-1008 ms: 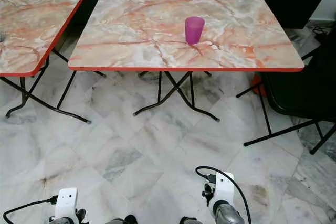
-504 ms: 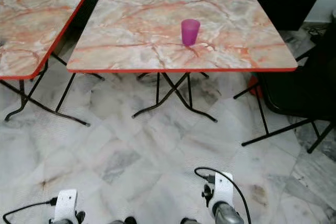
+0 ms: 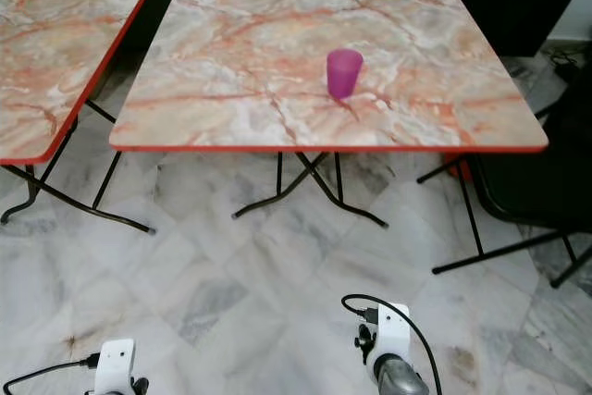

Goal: Setting the table

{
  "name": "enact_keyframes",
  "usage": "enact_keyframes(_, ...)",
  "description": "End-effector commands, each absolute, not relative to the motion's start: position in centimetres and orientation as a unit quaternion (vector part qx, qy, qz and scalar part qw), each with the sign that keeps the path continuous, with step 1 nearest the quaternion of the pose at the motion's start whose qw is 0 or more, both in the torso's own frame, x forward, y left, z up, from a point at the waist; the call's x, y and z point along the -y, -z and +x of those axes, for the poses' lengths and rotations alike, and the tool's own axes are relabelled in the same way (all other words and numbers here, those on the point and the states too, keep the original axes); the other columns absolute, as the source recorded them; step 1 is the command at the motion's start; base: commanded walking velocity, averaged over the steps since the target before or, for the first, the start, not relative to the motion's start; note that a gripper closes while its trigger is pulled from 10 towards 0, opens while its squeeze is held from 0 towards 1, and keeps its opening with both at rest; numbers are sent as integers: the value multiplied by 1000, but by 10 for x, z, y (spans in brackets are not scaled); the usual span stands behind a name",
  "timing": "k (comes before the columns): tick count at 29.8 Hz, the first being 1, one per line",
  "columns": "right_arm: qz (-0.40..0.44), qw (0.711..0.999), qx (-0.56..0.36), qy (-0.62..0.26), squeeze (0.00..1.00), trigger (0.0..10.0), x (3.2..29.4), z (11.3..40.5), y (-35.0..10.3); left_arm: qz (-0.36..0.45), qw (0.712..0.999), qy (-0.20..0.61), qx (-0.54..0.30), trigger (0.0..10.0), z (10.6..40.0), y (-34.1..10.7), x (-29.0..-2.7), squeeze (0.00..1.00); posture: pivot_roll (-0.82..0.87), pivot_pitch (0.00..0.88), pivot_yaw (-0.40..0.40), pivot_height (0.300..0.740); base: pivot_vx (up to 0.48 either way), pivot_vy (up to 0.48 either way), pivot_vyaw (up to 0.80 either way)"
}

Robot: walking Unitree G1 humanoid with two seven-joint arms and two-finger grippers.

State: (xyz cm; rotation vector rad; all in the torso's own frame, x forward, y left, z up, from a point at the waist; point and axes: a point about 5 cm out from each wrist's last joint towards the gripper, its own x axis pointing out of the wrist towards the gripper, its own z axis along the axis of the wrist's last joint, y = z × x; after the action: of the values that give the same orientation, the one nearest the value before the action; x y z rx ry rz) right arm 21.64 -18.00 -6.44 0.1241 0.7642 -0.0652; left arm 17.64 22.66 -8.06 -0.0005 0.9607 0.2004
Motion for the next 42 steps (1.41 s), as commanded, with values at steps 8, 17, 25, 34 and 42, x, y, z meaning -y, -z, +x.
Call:
enact_keyframes(8,59,920,-385,45,0,10000,189,206,69,6,880,-82,-467,10000,177,82,-219,0,-86,115,6,740,418,0,0)
enact_keyframes(17,56,919,-387,44,0,10000,190,203,71,7,881,-80,-467,10000,177,82,-219,0,-87,111,6,740,77,0,0)
enact_keyframes(25,50,932,-357,37,0,10000,194,206,66,7,882,-80,-465,10000,178,81,-220,0,-97,136,10,740,0,0,0)
enact_keyframes(34,15,967,-253,-3,0,10000,197,214,48,8,883,-77,-464,10000,181,80,-219,0,-120,156,11,740,0,0,0)
enact_keyframes(42,-29,988,-151,-27,0,10000,201,204,21,10,883,-74,-463,10000,182,80,-218,0,-134,165,17,740,0,0,0)
